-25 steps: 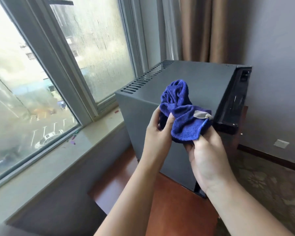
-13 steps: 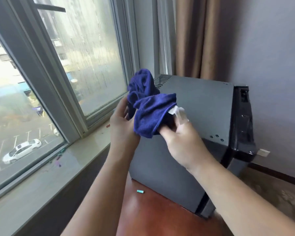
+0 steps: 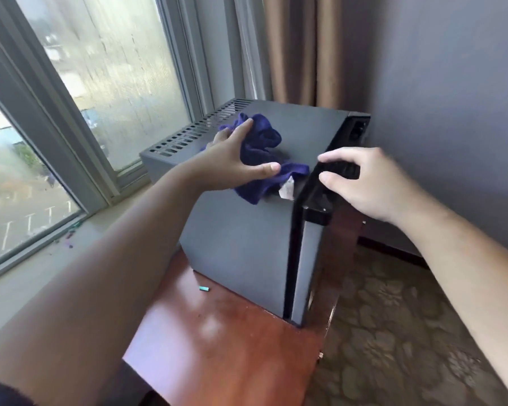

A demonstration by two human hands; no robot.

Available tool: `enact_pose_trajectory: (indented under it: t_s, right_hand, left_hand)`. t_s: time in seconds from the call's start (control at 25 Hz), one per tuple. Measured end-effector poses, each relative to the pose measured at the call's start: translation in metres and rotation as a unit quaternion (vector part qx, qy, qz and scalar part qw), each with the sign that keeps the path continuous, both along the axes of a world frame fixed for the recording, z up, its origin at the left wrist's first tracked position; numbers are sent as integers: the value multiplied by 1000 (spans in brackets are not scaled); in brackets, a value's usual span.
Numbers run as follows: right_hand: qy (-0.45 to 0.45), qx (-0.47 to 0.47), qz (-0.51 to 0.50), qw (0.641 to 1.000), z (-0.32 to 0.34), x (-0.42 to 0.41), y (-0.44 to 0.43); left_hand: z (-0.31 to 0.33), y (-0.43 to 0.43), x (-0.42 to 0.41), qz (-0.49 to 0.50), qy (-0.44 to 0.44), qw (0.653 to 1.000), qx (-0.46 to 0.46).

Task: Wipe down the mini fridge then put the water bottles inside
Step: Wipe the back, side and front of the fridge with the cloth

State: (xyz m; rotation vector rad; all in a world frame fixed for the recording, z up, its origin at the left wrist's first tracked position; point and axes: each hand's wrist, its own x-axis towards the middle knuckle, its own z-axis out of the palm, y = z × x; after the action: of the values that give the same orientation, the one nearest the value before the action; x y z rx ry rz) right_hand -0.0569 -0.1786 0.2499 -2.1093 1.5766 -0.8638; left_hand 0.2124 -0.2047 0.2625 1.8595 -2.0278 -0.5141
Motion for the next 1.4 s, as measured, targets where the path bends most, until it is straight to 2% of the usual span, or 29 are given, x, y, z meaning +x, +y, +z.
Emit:
enact_pose_trajectory:
  t_s: [0.12, 0.32, 0.44, 0.52, 0.64, 0.72, 0.76, 0.8, 0.88, 0.96, 1.0, 1.04, 1.08, 1.16, 1.28, 1.4]
  right_hand:
    - [-53, -20, 21, 998, -16, -62, 20]
    - [-176, 19, 45, 983, -65, -135, 37]
    - [-280, 111, 65, 951, -90, -142, 50]
    - [-311, 187, 80, 928, -102, -145, 58]
    - [-337, 261, 75, 901, -114, -147, 60]
    - [-360, 286, 69, 885, -121, -147, 58]
    - [-367, 294, 61, 880, -125, -146, 57]
    - [-370, 303, 52, 877, -130, -146, 56]
    - [-366, 332, 34, 869, -145, -140, 54]
    - [-351, 373, 18, 859, -169, -132, 55]
    - [-333, 393, 10, 857, -184, -128, 55]
    - [-309, 412, -1, 857, -199, -124, 56]
    - [-286, 430, -13, 856, -214, -120, 56]
    - [-258, 459, -33, 850, -236, -115, 56]
    - [-231, 485, -44, 842, -255, -106, 46]
    - [-218, 496, -56, 839, -266, -99, 32]
  left_hand:
    - [-5, 7, -47, 50, -52, 997, -10]
    - [-20, 32, -115, 82, -43, 989, -119]
    - [-38, 52, -149, 81, -22, 979, -187]
    - [-46, 63, -164, 116, -3, 964, -239]
    - [-64, 87, -172, 178, 112, 923, -322]
    - [-90, 109, -177, 219, 209, 876, -376]
    - [-111, 118, -179, 251, 264, 852, -375]
    - [-138, 123, -179, 291, 325, 828, -353]
    - [-202, 125, -175, 380, 458, 764, -252]
    - [-261, 125, -171, 450, 577, 667, -138]
    - [-286, 125, -169, 479, 608, 626, -88]
    - [-310, 125, -168, 503, 617, 603, -52]
    - [-332, 125, -166, 522, 610, 596, -21]
    - [-361, 121, -159, 536, 590, 604, 14]
    - [-393, 98, -132, 548, 532, 644, 43]
    - [-415, 75, -116, 516, 521, 674, 91]
